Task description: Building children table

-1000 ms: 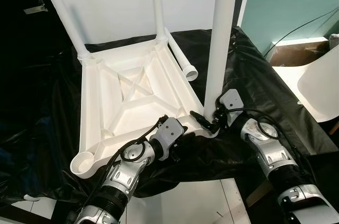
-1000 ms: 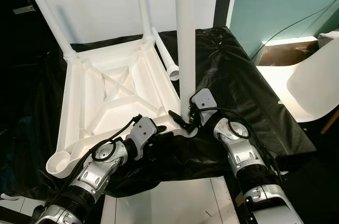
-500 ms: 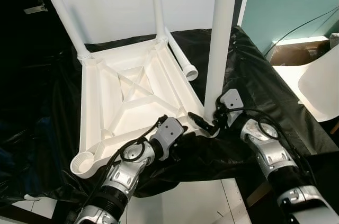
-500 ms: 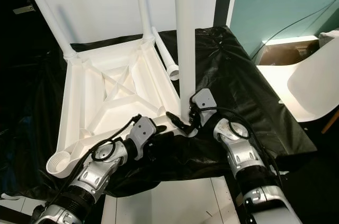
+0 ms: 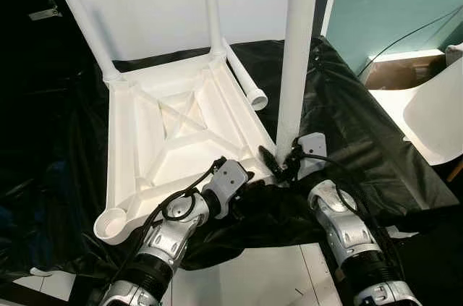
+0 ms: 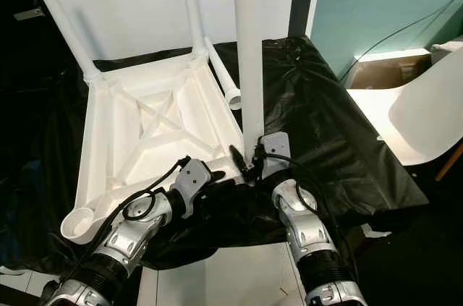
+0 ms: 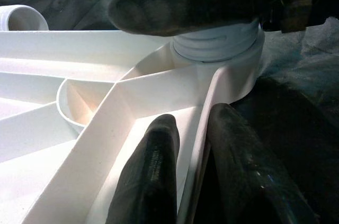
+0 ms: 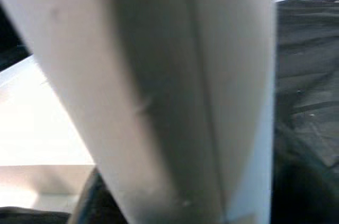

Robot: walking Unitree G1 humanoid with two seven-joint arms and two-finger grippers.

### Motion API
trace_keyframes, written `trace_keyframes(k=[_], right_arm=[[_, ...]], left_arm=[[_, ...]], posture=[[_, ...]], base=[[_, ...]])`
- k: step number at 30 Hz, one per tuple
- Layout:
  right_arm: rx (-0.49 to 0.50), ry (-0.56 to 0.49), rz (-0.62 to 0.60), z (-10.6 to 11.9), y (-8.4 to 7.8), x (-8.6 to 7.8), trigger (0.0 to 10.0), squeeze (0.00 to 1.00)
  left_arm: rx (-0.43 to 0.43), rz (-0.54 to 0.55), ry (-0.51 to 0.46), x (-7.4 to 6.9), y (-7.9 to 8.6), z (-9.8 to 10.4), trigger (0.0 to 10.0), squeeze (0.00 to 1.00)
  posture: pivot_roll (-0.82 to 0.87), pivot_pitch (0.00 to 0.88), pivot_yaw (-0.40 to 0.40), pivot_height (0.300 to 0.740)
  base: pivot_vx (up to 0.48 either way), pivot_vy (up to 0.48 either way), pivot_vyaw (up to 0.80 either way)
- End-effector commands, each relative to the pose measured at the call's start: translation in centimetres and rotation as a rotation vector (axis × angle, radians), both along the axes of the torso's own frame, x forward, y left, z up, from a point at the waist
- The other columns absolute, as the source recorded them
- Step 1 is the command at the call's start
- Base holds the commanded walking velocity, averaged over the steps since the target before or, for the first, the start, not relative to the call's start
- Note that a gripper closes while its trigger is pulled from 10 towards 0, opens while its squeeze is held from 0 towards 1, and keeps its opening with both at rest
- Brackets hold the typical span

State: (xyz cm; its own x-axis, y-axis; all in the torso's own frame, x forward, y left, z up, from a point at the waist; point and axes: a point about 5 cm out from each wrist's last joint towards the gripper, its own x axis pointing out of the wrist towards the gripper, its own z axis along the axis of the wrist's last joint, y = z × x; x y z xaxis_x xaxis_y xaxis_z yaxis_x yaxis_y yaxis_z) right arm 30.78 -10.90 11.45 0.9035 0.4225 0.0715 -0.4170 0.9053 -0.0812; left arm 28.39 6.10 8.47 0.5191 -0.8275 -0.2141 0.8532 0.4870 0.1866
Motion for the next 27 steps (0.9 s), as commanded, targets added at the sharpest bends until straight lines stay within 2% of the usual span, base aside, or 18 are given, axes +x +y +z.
trace_keyframes(k=[1,2,5,9,10,11,14,15,16,17,18,21,22,27], right_arm=[[-0.004,0.012,-0.043,-0.3,0.4,-0.3,0.0,0.0],[-0.004,0.012,-0.043,-0.3,0.4,-0.3,0.0,0.0],[0.0,-0.043,-0.189,0.1,-0.7,-0.3,0.0,0.0],[0.004,-0.056,-0.238,0.3,-1.1,-0.4,0.0,0.0],[-0.018,-0.052,-0.232,0.2,-1.0,-0.4,7.4,0.0],[-0.056,-0.046,-0.141,0.1,-0.3,-0.5,10.0,0.0],[-0.06,-0.043,-0.096,0.1,0.0,-0.5,10.0,0.0],[-0.054,-0.035,-0.03,0.1,0.2,-0.6,10.0,1.0],[-0.054,-0.035,-0.03,0.1,0.2,-0.6,10.0,1.0],[-0.085,-0.041,0.093,0.4,0.2,-0.5,10.0,1.0],[-0.119,-0.053,0.161,0.8,-0.1,-0.3,10.0,1.0],[-0.144,-0.062,0.199,1.0,-0.4,-0.1,10.0,1.0],[-0.207,-0.071,0.3,1.6,-1.2,0.3,10.0,0.0],[-0.326,-0.077,0.395,2.2,-2.7,1.1,10.0,0.0]], left_arm=[[0.066,-0.056,0.115,-1.4,0.1,-2.6,10.0,0.0],[0.066,-0.056,0.115,-1.4,0.1,-2.6,10.0,0.0],[0.066,-0.056,0.113,-1.3,0.1,-2.6,10.0,0.0],[0.066,-0.055,0.113,-1.3,0.2,-2.5,10.0,0.0],[0.067,-0.054,0.114,-1.4,0.2,-2.6,10.0,0.0],[0.069,-0.053,0.115,-1.4,0.3,-2.6,10.0,0.0],[0.07,-0.052,0.116,-1.4,0.3,-2.6,10.0,0.0],[0.07,-0.052,0.116,-1.3,0.3,-2.6,10.0,0.0],[0.07,-0.052,0.116,-1.3,0.3,-2.6,10.0,0.0],[0.07,-0.052,0.115,-1.2,0.2,-2.6,10.0,0.0],[0.07,-0.052,0.114,-1.2,0.2,-2.5,10.0,0.0],[0.07,-0.052,0.113,-1.1,0.2,-2.5,10.0,0.0],[0.071,-0.052,0.112,-1.0,0.1,-2.5,10.0,0.0],[0.072,-0.052,0.11,-0.9,0.2,-2.5,10.0,0.0]], posture=[[-0.07,0.0,0.047,0.74],[-0.07,0.0,0.047,0.74],[-0.07,0.0,0.046,0.74],[-0.07,0.0,0.046,0.74],[-0.07,0.0,0.047,0.74],[-0.07,0.0,0.047,0.74],[-0.07,0.0,0.047,0.74],[-0.07,0.0,0.047,0.74],[-0.07,0.0,0.047,0.74],[-0.07,0.0,0.047,0.74],[-0.08,0.0,0.047,0.74],[-0.08,0.0,0.047,0.74],[-0.08,0.0,0.048,0.74],[-0.08,0.0,0.047,0.74]], base=[[0.0,0.0,0.0],[0.0,0.0,0.0],[0.0,0.0,0.0],[0.0,0.0,0.0],[0.0,0.0,0.0],[0.0,0.0,0.0],[0.0,0.0,0.0],[0.0,0.0,0.0],[0.0,0.0,0.0],[0.0,0.0,0.0],[0.0,0.0,0.0],[0.0,0.0,0.0],[0.0,0.0,0.0],[0.0,0.0,0.0]])
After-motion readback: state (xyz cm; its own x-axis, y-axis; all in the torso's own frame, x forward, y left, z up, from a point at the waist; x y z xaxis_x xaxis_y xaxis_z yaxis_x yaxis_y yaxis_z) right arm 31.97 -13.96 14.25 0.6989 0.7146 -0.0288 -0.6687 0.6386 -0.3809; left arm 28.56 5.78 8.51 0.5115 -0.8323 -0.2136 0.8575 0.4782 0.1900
